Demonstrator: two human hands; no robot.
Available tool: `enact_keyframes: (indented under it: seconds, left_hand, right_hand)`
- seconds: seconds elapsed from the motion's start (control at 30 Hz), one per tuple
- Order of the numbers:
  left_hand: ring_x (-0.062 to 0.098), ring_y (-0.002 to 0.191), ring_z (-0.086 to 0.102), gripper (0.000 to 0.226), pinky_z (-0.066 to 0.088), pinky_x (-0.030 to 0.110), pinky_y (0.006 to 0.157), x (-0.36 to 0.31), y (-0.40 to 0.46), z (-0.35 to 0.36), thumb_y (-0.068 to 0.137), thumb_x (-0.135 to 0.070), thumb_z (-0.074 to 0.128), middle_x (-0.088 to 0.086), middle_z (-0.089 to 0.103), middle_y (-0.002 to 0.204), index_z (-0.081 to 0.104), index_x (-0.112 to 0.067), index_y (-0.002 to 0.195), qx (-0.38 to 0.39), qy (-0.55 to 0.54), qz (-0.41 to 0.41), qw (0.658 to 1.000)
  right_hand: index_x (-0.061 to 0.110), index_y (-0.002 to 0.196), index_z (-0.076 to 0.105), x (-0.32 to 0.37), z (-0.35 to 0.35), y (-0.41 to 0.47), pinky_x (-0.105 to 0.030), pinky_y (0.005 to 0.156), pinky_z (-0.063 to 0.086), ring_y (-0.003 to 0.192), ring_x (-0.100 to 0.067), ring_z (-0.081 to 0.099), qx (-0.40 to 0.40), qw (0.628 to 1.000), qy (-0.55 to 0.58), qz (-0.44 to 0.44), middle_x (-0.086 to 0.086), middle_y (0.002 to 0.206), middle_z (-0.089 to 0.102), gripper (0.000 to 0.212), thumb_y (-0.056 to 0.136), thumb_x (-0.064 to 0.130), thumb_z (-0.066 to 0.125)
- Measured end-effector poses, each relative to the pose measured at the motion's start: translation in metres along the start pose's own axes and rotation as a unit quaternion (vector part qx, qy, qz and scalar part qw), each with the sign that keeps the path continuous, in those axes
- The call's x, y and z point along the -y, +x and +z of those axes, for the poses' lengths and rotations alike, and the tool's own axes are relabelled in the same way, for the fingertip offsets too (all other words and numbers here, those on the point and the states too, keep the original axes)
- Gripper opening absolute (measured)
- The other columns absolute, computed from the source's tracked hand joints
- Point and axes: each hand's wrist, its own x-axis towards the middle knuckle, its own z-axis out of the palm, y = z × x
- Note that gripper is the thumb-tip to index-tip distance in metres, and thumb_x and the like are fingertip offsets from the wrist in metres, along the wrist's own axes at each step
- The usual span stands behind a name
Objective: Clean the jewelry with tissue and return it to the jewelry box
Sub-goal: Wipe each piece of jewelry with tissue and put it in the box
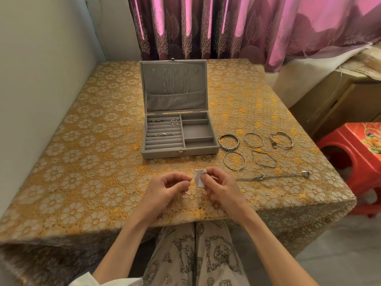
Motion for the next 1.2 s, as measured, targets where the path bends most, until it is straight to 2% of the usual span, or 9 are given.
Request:
enact_keyframes:
  seconds: [0.3, 0.4, 0.53, 0.6, 0.67, 0.77, 0.87, 1.0, 1.2]
  left_hand:
    - [0.008, 0.064, 0.06, 0.013, 0.05, 0.016, 0.063, -0.02, 0.031, -0.037, 0.081, -0.001, 0.064, 0.0, 0.066, 0.069, 0.068, -0.013, 0.081, -0.055, 0.071, 0.056, 0.994]
    - [0.007, 0.073, 0.061, 0.013, 0.047, 0.01, 0.067, -0.03, 0.058, -0.057, 0.082, -0.005, 0.064, -0.004, 0.065, 0.08, 0.067, -0.017, 0.081, -0.1, 0.177, 0.083, 0.976]
    - [0.006, 0.077, 0.048, 0.009, 0.037, 0.009, 0.067, -0.034, 0.1, -0.083, 0.082, -0.014, 0.066, -0.004, 0.053, 0.089, 0.065, -0.022, 0.078, -0.148, 0.273, 0.098, 0.945]
    - [0.011, 0.089, 0.045, 0.004, 0.032, 0.012, 0.075, -0.033, 0.121, -0.091, 0.082, -0.017, 0.067, 0.0, 0.048, 0.096, 0.068, -0.02, 0.08, -0.163, 0.303, 0.082, 0.936]
    - [0.018, 0.105, 0.042, 0.004, 0.032, 0.024, 0.088, -0.03, 0.14, -0.096, 0.082, -0.017, 0.067, 0.001, 0.046, 0.101, 0.07, -0.019, 0.081, -0.168, 0.341, 0.069, 0.922]
    - [0.026, 0.115, 0.038, 0.008, 0.032, 0.039, 0.098, -0.024, 0.159, -0.097, 0.084, -0.018, 0.065, 0.0, 0.045, 0.104, 0.069, -0.023, 0.079, -0.178, 0.373, 0.052, 0.909]
    - [0.027, 0.119, 0.029, 0.008, 0.025, 0.039, 0.098, -0.022, 0.167, -0.093, 0.085, -0.023, 0.064, 0.005, 0.045, 0.12, 0.072, -0.022, 0.085, -0.202, 0.405, 0.03, 0.892]
    - [0.027, 0.125, 0.023, 0.009, 0.022, 0.04, 0.102, -0.02, 0.173, -0.093, 0.086, -0.025, 0.063, 0.005, 0.039, 0.132, 0.072, -0.025, 0.085, -0.171, 0.428, -0.006, 0.887]
    - [0.027, 0.117, 0.028, 0.01, 0.024, 0.036, 0.094, -0.018, 0.179, -0.094, 0.087, -0.026, 0.061, 0.001, 0.037, 0.105, 0.071, -0.024, 0.089, -0.146, 0.428, -0.028, 0.892]
  right_hand:
    - [0.006, 0.091, 0.061, 0.014, -0.007, 0.027, -0.015, 0.041, 0.031, 0.047, -0.005, 0.042, -0.024, 0.999, 0.029, 0.005, 0.004, 0.058, 0.052, 0.008, 0.09, 0.012, 0.055]
    - [0.008, 0.089, 0.061, 0.023, -0.011, 0.048, -0.013, 0.043, 0.033, 0.048, -0.003, 0.044, -0.033, 0.999, 0.015, -0.011, 0.001, 0.062, 0.053, 0.007, 0.089, 0.011, 0.056]
    - [0.014, 0.085, 0.061, 0.028, -0.012, 0.077, -0.013, 0.045, 0.036, 0.053, -0.004, 0.045, -0.048, 0.998, -0.026, -0.033, -0.002, 0.068, 0.055, 0.009, 0.09, 0.012, 0.054]
    - [0.016, 0.085, 0.06, 0.028, -0.011, 0.09, -0.013, 0.046, 0.036, 0.053, -0.001, 0.045, -0.053, 0.994, -0.076, -0.055, 0.001, 0.067, 0.054, 0.009, 0.091, 0.015, 0.054]
    - [0.016, 0.086, 0.06, 0.028, -0.01, 0.103, -0.012, 0.048, 0.035, 0.052, 0.002, 0.044, -0.056, 0.988, -0.121, -0.076, 0.005, 0.067, 0.053, 0.008, 0.091, 0.016, 0.054]
    - [0.016, 0.087, 0.059, 0.027, -0.01, 0.121, -0.013, 0.056, 0.039, 0.061, 0.0, 0.047, -0.081, 0.97, -0.202, -0.109, 0.005, 0.074, 0.056, 0.006, 0.091, 0.017, 0.054]
    - [0.015, 0.089, 0.06, 0.025, -0.01, 0.133, -0.016, 0.061, 0.041, 0.069, -0.009, 0.051, -0.091, 0.959, -0.234, -0.133, 0.002, 0.08, 0.058, 0.006, 0.091, 0.017, 0.055]
    - [0.012, 0.09, 0.061, 0.019, -0.011, 0.145, -0.015, 0.061, 0.041, 0.071, -0.012, 0.053, -0.1, 0.955, -0.241, -0.141, 0.0, 0.081, 0.06, 0.006, 0.09, 0.016, 0.056]
    - [0.015, 0.087, 0.06, 0.01, -0.012, 0.149, -0.014, 0.06, 0.041, 0.069, -0.009, 0.053, -0.108, 0.951, -0.245, -0.153, 0.005, 0.078, 0.058, 0.004, 0.089, 0.016, 0.057]
